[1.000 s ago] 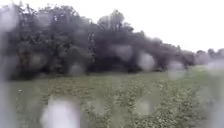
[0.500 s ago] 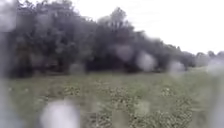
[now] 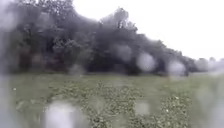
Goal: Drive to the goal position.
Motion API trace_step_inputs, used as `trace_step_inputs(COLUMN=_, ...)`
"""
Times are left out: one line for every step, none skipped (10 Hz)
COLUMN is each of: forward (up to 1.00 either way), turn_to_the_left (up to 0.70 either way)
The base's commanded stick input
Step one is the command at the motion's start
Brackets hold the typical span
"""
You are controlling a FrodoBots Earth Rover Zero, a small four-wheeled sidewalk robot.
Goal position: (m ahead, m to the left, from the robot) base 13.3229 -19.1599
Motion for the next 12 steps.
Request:
trace_step_inputs(forward=0.85, turn_to_the_left=0.0)
trace_step_inputs(forward=0.85, turn_to_the_left=0.0)
trace_step_inputs(forward=0.85, turn_to_the_left=-0.26)
trace_step_inputs(forward=0.85, turn_to_the_left=-0.34)
trace_step_inputs(forward=0.85, turn_to_the_left=-0.34)
trace_step_inputs(forward=0.85, turn_to_the_left=-0.34)
trace_step_inputs(forward=0.85, turn_to_the_left=-0.34)
trace_step_inputs(forward=0.85, turn_to_the_left=-0.34)
trace_step_inputs(forward=0.85, turn_to_the_left=-0.34)
trace_step_inputs(forward=0.85, turn_to_the_left=-0.34)
trace_step_inputs(forward=0.85, turn_to_the_left=-0.34)
trace_step_inputs(forward=0.85, turn_to_the_left=-0.34)
